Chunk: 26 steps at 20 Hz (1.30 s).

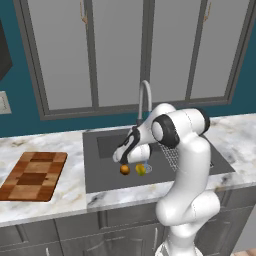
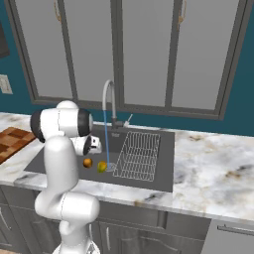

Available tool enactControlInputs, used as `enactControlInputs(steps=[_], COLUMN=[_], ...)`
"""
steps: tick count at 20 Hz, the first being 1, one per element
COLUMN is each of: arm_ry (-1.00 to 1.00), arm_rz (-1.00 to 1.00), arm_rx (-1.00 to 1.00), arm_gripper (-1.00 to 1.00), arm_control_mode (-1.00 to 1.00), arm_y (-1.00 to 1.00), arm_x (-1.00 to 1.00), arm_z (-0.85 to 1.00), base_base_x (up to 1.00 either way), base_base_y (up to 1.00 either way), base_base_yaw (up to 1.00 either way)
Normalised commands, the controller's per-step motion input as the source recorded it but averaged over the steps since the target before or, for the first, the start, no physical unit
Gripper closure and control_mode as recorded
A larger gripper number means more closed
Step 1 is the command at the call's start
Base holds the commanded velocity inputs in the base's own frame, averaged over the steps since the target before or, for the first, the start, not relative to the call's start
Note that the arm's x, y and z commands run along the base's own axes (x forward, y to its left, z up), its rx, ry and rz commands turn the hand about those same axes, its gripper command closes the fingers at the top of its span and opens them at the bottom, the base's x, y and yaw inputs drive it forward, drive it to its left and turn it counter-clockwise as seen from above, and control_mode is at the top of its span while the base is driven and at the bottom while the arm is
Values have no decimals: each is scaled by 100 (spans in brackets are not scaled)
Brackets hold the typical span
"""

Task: Pick the mango, mango from the sink and place them on the cutting board to airdry. Then turn off the sink faucet.

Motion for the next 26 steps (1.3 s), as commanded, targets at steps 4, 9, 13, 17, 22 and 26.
enactControlInputs(steps=[4,9,13,17,22,26], arm_ry=[0,0,0,0,0,1], arm_rz=[0,0,0,0,0,0], arm_rx=[0,0,0,0,0,0], arm_gripper=[-100,-100,-100,-100,-100,-100], arm_control_mode=[-100,-100,-100,-100,-100,-100], arm_y=[0,0,1,5,6,8], arm_x=[2,7,10,13,11,12], arm_z=[-22,-23,-23,-24,-20,-19], base_base_x=[0,0,0,0,0,0], base_base_y=[0,0,0,0,0,0], base_base_yaw=[0,0,0,0,0,0])
